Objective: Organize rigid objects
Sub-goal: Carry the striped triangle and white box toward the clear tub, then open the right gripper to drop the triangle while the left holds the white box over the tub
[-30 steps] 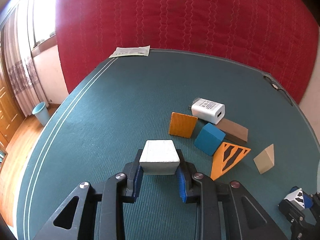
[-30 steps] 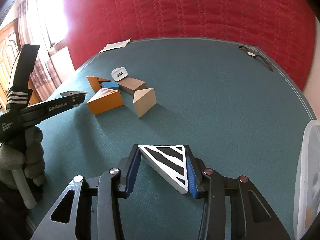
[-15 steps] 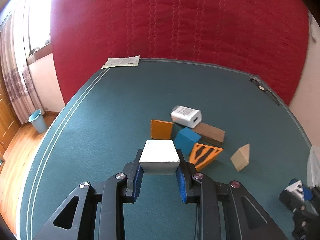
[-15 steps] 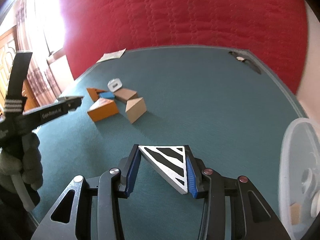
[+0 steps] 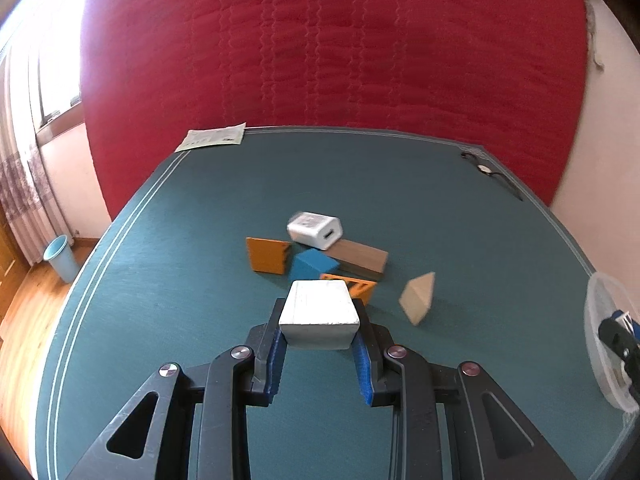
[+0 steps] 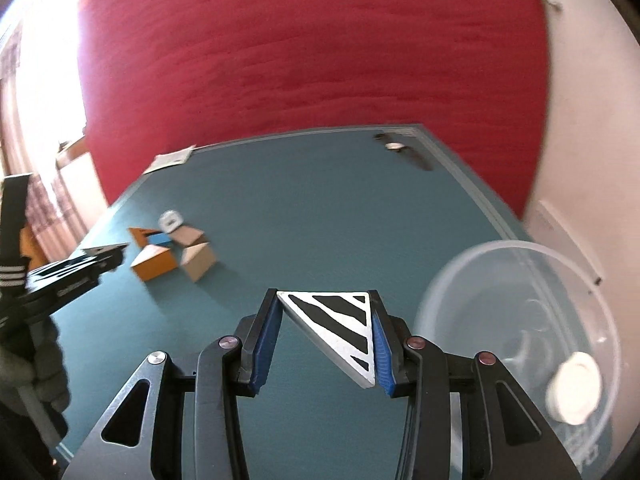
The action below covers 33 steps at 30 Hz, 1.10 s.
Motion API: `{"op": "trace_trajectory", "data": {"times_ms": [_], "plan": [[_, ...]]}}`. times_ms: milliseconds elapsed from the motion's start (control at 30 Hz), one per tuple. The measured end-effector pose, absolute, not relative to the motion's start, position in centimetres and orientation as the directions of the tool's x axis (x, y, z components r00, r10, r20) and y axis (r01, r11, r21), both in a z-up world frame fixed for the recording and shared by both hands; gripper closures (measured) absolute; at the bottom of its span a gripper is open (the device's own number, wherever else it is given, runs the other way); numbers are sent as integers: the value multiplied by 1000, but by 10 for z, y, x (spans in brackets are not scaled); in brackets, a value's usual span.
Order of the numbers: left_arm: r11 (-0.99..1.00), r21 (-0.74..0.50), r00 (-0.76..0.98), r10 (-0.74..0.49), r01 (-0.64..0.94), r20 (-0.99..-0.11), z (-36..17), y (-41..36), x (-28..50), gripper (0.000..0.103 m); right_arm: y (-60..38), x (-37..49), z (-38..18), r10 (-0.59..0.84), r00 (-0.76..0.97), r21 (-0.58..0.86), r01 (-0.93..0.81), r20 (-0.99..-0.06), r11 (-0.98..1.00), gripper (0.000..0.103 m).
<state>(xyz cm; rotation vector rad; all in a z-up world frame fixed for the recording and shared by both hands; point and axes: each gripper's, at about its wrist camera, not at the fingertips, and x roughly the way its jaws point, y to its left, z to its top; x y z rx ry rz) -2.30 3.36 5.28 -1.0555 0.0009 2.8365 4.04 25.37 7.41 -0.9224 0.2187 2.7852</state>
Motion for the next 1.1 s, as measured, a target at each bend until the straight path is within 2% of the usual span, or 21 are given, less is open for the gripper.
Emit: {"op": "trace_trajectory", "data": {"times_ms": [667,1100], "plan": [[-971,-39,-778,213,-236,-591,84,91,23,72,334,96,76,323,-745,90,-455,-583,-886,60],[-931,19,-742,277,-364,-611,83,159,29,72,378,118,79,365,-731,152,-534,-576,-831,58]]}}
